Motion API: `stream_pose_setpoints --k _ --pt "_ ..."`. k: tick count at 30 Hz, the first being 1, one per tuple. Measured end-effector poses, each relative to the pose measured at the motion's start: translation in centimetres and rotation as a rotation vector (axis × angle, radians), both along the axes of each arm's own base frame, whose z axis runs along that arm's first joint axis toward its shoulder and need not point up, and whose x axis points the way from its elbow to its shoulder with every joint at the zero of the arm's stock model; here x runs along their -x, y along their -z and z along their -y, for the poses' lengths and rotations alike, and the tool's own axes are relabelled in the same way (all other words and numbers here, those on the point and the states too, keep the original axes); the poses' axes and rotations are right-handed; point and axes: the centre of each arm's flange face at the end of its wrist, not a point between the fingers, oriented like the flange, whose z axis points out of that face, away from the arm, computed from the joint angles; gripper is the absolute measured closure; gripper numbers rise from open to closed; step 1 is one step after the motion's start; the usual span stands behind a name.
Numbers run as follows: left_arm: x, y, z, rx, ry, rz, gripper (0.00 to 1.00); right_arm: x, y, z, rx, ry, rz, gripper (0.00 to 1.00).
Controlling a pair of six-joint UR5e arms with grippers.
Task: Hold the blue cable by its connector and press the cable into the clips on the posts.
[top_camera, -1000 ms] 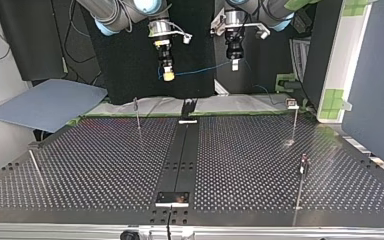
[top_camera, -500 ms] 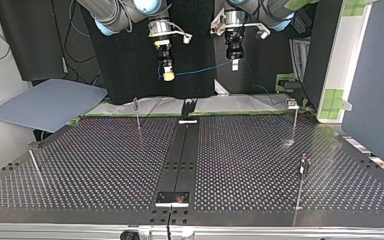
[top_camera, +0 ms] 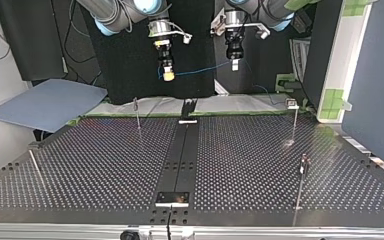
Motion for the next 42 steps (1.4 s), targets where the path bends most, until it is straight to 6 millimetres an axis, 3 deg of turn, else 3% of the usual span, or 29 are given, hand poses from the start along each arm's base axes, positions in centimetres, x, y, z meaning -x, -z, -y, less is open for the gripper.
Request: stream_pose_setpoints --k 10,19,32,42 --pt "0.0 0.0 0.0 0.001 -0.001 0.000 1.00 0.0 0.1 -0.1 -0.002 -0.002 -0.001 1.00" --pt "0.0 0.0 0.0 0.001 -0.002 0.000 1.00 0.0 3.4 -1.2 -0.050 -0.021 -0.054 1.00" --pt "0.0 0.0 0.0 0.001 -0.001 -0.001 1.00 0.0 3.9 -1.3 -0.058 -0.021 -0.062 1.00" --pt "1.6 3.7 -0.6 -0.088 0.043 -0.136 1.00 0.0 3.9 -1.3 -0.058 -0.021 -0.062 1.00"
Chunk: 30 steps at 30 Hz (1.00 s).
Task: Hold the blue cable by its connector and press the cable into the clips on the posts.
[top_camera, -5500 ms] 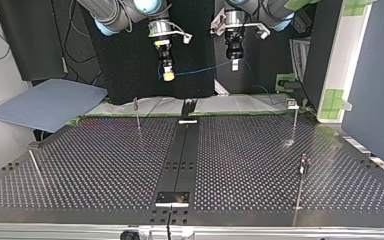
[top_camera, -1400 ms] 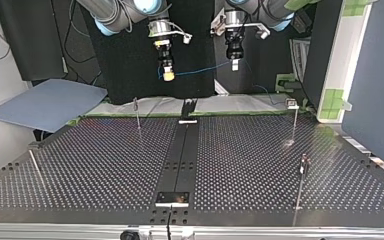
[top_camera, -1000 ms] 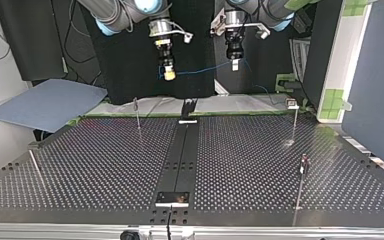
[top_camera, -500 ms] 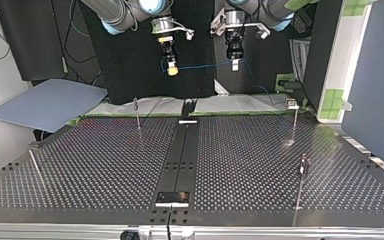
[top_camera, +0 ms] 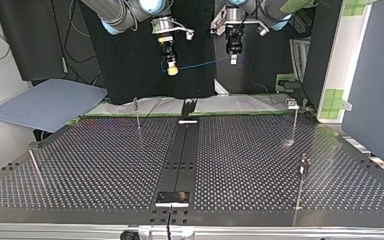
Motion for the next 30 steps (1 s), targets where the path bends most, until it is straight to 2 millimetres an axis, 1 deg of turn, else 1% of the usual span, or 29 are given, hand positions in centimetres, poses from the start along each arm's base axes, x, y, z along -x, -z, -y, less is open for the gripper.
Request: stream_pose_setpoints --k 5,7,17,20,23,26,30 --pt "0.6 1.9 -0.4 -0.030 0.002 -0.050 1.00 0.0 0.0 0.0 0.000 0.000 0.000 1.00" --pt "0.8 2.3 -0.4 -0.036 0.002 -0.059 1.00 0.0 0.0 0.0 0.000 0.000 0.000 1.00" --pt "0.8 2.6 -0.5 -0.040 0.001 -0.065 1.00 0.0 0.0 0.0 0.000 0.000 0.000 1.00" --pt "0.1 2.0 -0.1 -0.020 -0.008 -0.044 1.00 0.2 0.4 -0.8 -0.020 0.001 -0.007 1.00" --pt "-1.0 0.9 0.5 0.015 -0.015 -0.019 1.00 -0.1 -0.3 -2.0 -0.039 0.003 0.006 1.00" --pt "-1.6 -0.3 0.9 0.046 -0.015 -0.006 1.00 -0.8 -1.8 -2.4 -0.047 0.003 0.037 1.00" --pt "-2.2 -1.7 1.1 0.066 -0.023 0.006 1.00 -2.0 -4.6 -1.6 -0.038 -0.016 0.081 1.00"
